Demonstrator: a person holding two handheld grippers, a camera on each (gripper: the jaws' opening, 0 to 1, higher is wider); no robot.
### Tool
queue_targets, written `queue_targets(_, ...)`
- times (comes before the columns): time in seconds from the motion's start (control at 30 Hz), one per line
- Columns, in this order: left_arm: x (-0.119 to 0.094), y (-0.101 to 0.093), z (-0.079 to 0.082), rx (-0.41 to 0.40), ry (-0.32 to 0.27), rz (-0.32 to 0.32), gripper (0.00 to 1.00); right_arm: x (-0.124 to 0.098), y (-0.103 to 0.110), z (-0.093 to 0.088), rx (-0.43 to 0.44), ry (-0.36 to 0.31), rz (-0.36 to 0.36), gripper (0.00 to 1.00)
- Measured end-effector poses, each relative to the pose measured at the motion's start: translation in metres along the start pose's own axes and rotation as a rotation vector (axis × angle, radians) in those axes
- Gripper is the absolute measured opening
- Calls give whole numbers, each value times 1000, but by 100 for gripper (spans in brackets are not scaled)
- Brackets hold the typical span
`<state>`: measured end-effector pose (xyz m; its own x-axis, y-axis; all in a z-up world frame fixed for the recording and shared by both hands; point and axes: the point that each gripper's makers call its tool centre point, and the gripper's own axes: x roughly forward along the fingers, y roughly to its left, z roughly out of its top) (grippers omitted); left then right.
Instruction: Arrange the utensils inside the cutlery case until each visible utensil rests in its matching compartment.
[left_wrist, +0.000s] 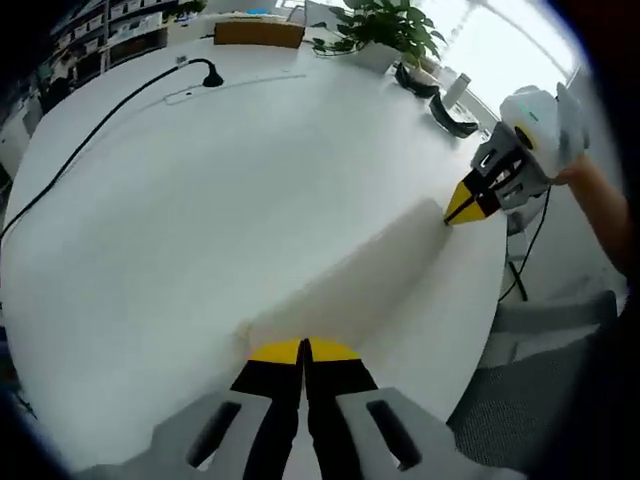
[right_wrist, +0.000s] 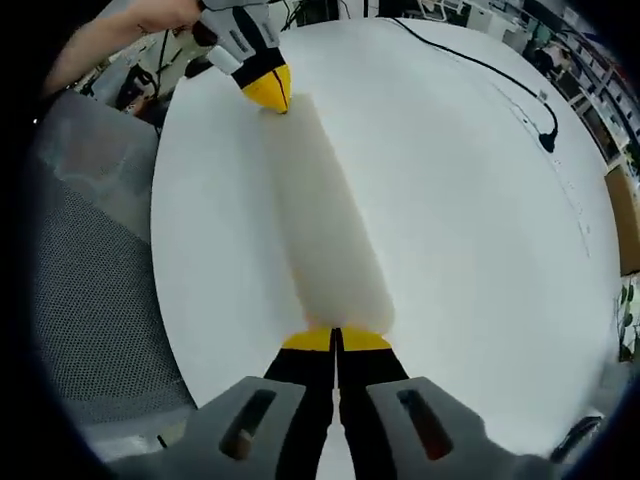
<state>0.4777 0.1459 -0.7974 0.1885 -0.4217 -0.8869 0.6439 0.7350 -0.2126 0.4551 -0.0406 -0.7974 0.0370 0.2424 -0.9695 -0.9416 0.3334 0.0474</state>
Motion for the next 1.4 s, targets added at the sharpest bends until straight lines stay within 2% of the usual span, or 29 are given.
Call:
queue_targets(0.07, 0, 2, 0, -7, 5, 2, 0, 1, 0, 0, -25, 28, -2, 0)
queue_targets(0.17, 0, 2, -1, -28, -1, -4, 0, 1, -2, -1, 23, 47, 14, 0)
queue_targets(0.3, 0, 1, -1, -25, -6, 5, 0, 2, 0, -1, -34, 70, 2, 0)
queue_targets(0.4, 0, 1, 0, -18, 1, 13, 0, 2, -2, -1, 10, 83, 6, 0)
queue_targets(0.47, 0, 1, 0, -17, 5, 15, 0, 2, -1, -2, -18, 101, 2, 0)
queue_targets(0.57, 0, 2, 0, -17, 4, 17, 0, 3, 0, -2, -8, 116, -5, 0)
queue_targets(0.77, 0, 2, 0, -32, 6, 5, 0, 2, -1, -3, 26, 90, 11, 0)
queue_targets(0.83, 0, 2, 0, -24, 11, 6, 0, 0, 0, -2, 61, 66, 44, 0)
queue_targets(0.9, 0, 0, 0, 0, 17, 17, 0, -3, -19, 2, 129, 18, -50, 0)
queue_targets(0.93, 0, 1, 0, 2, 17, 19, 0, -5, -23, 2, 171, 16, -59, 0)
queue_targets(1.0, 0, 4, 1, 6, 17, 22, 0, -5, -22, 7, 201, -12, -34, 0)
queue_targets(1.17, 0, 4, 1, -7, 11, 15, 0, 3, -22, 6, 152, 38, -25, 0)
queue_targets(1.27, 0, 3, 0, 0, 10, 20, 0, 2, -23, 7, 190, 53, -31, 0)
queue_targets(1.33, 0, 3, 0, 6, 11, 24, 0, 3, -22, 7, 158, 81, -34, 0)
queue_targets(1.4, 0, 3, 0, 5, 12, 25, 0, 3, -23, 6, 205, 93, -29, 0)
